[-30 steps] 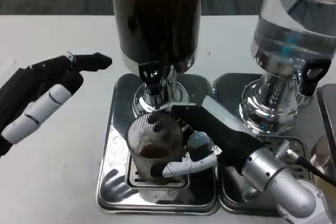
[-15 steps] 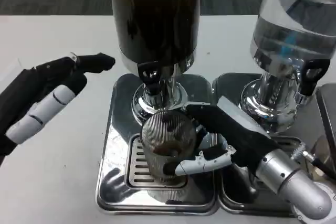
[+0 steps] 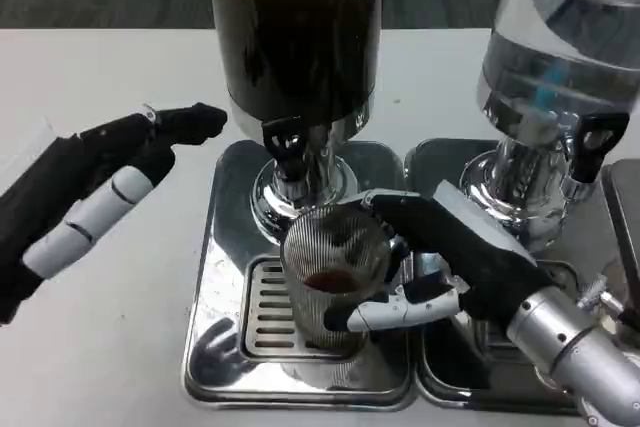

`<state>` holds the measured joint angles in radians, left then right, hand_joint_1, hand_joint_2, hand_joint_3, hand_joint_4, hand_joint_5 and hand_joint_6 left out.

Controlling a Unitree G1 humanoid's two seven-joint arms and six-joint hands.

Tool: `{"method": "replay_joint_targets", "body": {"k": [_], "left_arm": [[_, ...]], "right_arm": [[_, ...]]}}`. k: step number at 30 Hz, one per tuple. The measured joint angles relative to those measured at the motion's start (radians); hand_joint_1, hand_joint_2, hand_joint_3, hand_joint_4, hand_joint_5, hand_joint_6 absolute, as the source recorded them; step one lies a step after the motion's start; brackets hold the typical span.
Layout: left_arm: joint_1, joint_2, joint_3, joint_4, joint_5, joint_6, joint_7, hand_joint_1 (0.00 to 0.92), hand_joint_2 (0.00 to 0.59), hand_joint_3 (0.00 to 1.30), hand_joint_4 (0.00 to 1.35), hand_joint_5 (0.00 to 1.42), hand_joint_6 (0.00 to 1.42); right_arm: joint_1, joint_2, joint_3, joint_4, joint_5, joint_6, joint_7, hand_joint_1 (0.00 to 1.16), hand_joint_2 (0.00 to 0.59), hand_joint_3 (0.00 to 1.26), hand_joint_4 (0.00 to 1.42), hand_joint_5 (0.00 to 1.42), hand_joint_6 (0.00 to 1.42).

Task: Grasp the cup under the faucet to collect the drink, then remove the cup.

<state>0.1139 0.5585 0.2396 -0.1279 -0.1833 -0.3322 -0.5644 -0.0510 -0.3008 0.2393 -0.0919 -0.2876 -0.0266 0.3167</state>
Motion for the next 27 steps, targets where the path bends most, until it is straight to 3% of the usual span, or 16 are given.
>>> {"method": "replay_joint_targets", "body": {"k": [5,21,27], "left_arm": [[0.004,-0.008,-0.023,0.005,0.007,-0.006,0.000,0.000,0.231,0.24,0.19,0.19,0.14],[0.024,-0.018,-0.026,0.032,0.049,-0.045,0.000,0.000,0.227,0.17,0.12,0.13,0.12],[0.039,-0.026,-0.027,0.043,0.081,-0.075,0.009,0.000,0.220,0.16,0.09,0.11,0.11]], "right_arm": [[0.020,-0.016,-0.008,-0.038,0.006,0.023,0.010,0.92,0.201,0.62,0.63,0.72,0.68],[0.100,-0.053,-0.082,-0.175,0.036,0.074,0.033,0.93,0.208,0.63,0.65,0.74,0.73],[0.108,-0.059,-0.088,-0.192,0.045,0.077,0.037,0.93,0.208,0.64,0.65,0.75,0.73]]}}
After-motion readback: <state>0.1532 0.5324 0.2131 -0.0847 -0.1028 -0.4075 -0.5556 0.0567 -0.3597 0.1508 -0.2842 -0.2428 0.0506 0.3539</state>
